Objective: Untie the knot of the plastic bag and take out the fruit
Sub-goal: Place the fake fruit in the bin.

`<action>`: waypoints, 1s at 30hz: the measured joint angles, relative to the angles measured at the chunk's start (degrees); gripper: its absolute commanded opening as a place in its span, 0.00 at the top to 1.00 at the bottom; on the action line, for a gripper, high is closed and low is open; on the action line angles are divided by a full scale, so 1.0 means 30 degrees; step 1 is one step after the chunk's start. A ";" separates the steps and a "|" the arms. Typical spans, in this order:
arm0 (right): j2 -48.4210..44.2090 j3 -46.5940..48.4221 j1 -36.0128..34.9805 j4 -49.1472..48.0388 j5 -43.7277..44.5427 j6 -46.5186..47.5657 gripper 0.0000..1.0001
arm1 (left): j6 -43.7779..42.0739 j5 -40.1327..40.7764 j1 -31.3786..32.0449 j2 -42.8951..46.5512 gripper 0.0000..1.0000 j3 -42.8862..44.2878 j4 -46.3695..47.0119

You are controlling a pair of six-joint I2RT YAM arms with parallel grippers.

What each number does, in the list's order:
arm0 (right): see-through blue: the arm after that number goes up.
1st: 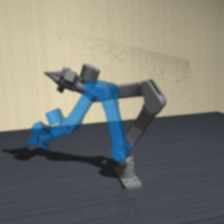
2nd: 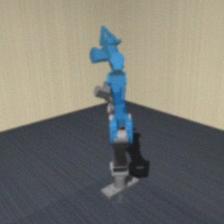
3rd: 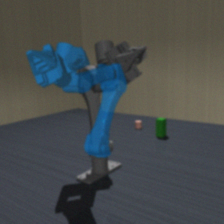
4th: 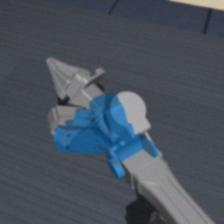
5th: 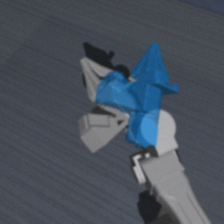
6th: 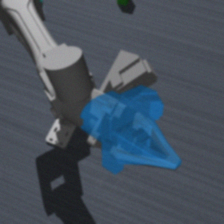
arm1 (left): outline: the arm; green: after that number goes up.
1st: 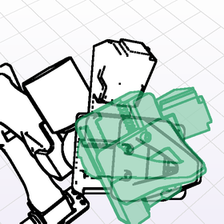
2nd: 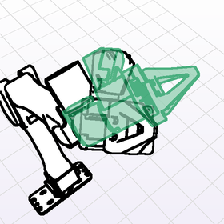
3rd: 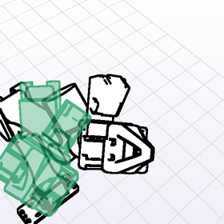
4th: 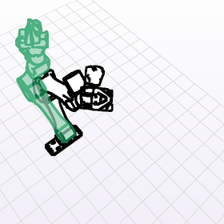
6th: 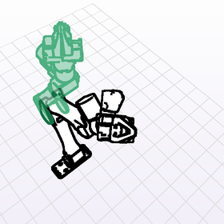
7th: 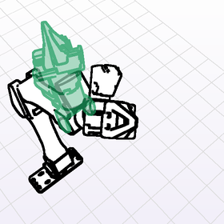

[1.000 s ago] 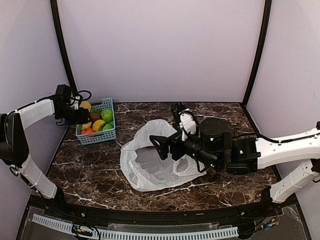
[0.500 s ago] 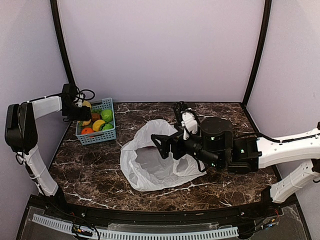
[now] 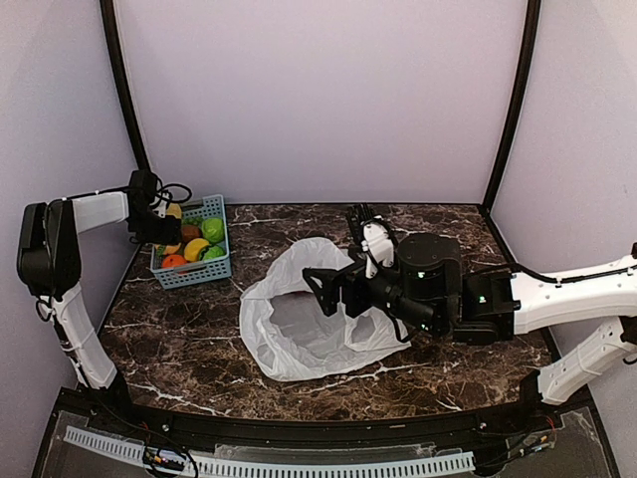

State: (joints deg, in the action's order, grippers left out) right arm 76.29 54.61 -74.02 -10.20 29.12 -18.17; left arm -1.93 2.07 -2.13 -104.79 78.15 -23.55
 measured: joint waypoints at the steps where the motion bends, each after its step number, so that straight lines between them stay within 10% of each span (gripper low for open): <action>1: 0.0000 0.0000 0.0007 0.0000 -0.0029 -0.0029 0.01 | 0.0000 -0.0007 0.0000 -0.0036 0.46 0.0066 -0.0058; 16: 0.0270 0.0000 0.0102 0.0015 -0.0321 -0.0058 0.01 | 0.0146 -0.0007 -0.0007 -0.0066 0.05 0.0153 -0.0335; 30: 0.0663 0.0080 0.0109 0.0175 -0.0423 -0.0087 0.01 | 0.0291 0.0270 -0.0007 0.1304 0.01 -0.0736 -0.0066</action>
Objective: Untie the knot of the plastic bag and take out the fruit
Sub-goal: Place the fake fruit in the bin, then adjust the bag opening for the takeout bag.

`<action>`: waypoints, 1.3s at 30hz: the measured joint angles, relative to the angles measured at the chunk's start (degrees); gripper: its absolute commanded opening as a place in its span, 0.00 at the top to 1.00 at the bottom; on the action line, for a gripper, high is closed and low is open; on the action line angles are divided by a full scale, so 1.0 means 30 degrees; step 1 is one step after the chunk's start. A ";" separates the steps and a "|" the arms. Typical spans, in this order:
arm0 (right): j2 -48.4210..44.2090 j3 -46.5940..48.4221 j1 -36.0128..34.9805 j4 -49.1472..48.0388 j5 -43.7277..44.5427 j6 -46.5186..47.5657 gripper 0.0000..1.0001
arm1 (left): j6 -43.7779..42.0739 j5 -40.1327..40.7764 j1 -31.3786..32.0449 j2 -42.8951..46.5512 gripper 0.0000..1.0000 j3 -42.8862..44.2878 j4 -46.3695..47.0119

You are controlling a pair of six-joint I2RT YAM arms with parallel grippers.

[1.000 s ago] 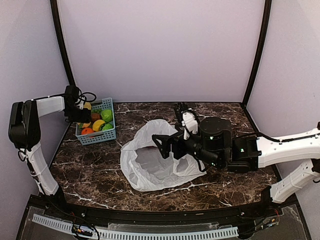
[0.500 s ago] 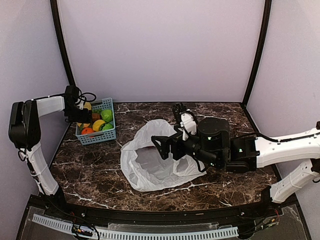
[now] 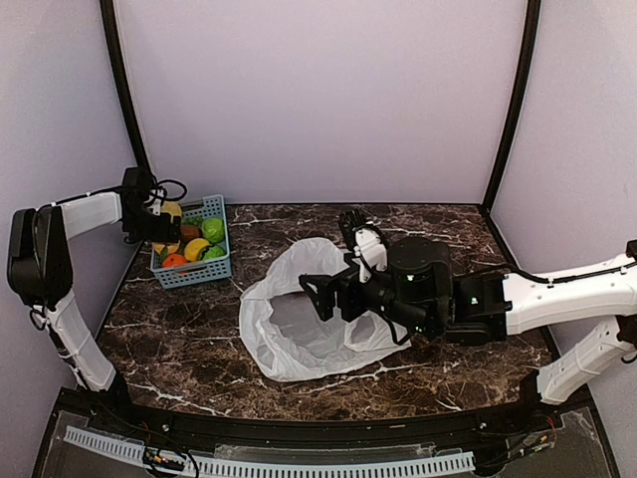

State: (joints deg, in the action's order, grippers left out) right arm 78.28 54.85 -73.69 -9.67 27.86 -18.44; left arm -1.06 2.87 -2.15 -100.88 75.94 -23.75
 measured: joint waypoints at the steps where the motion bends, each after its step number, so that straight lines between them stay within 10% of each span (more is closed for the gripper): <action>1: 0.0000 0.0015 0.0000 0.0007 0.0000 -0.0029 0.01 | 0.0000 0.0080 0.0000 0.0291 0.01 -0.0131 0.0036; 15: -0.0364 0.0007 0.0809 0.0991 -0.0240 -0.1122 0.03 | 0.0678 -0.1144 0.0546 0.8109 0.02 -0.1763 -0.0991; 27: -0.1596 -0.0007 0.4437 0.7766 -0.1464 -0.4138 0.01 | 0.3912 -0.6120 1.0448 1.0047 0.03 -0.2885 -0.1916; 36: -0.0313 -0.0007 0.4932 1.0295 -0.3796 -0.4889 0.02 | 0.3300 -0.5515 1.3238 0.8859 0.03 -0.2820 -0.2127; 39: 0.0765 0.0408 0.4925 1.0943 -0.4073 -0.4896 0.18 | 0.2747 -0.4881 1.3872 0.8859 0.03 -0.2696 -0.2251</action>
State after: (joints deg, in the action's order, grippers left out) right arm 80.58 56.07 -58.92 23.16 15.64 -33.12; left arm 7.18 -11.77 39.46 -74.30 67.85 -30.50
